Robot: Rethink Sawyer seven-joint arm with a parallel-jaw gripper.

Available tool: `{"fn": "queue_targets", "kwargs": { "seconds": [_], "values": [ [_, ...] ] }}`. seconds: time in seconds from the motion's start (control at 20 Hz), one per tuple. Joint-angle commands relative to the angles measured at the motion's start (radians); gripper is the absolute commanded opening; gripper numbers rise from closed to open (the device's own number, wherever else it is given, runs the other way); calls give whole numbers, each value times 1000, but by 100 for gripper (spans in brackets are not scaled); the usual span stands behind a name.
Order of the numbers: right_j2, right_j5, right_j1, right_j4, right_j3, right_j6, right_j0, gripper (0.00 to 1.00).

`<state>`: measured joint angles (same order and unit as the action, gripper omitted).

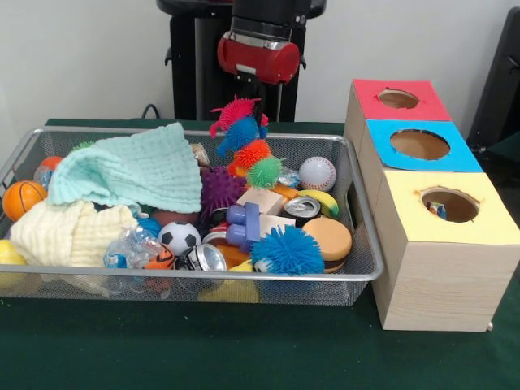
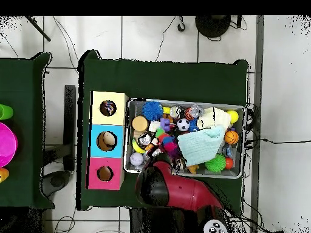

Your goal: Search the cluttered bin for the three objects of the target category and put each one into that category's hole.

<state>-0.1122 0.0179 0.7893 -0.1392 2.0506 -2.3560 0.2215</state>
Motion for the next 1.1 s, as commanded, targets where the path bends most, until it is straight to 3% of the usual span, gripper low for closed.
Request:
{"fn": "queue_targets", "kwargs": {
  "seconds": [0.05,0.1,0.15,0.45,1.1],
  "values": [
    [96,-60,24,-69,58,-16,43,0],
    [91,-47,20,-78,53,-14,41,0],
    [86,-35,16,-88,48,-12,39,100],
    [137,-60,23,-101,43,-5,96,100],
    [184,-87,13,-237,-43,93,237,100]
  ]
}}
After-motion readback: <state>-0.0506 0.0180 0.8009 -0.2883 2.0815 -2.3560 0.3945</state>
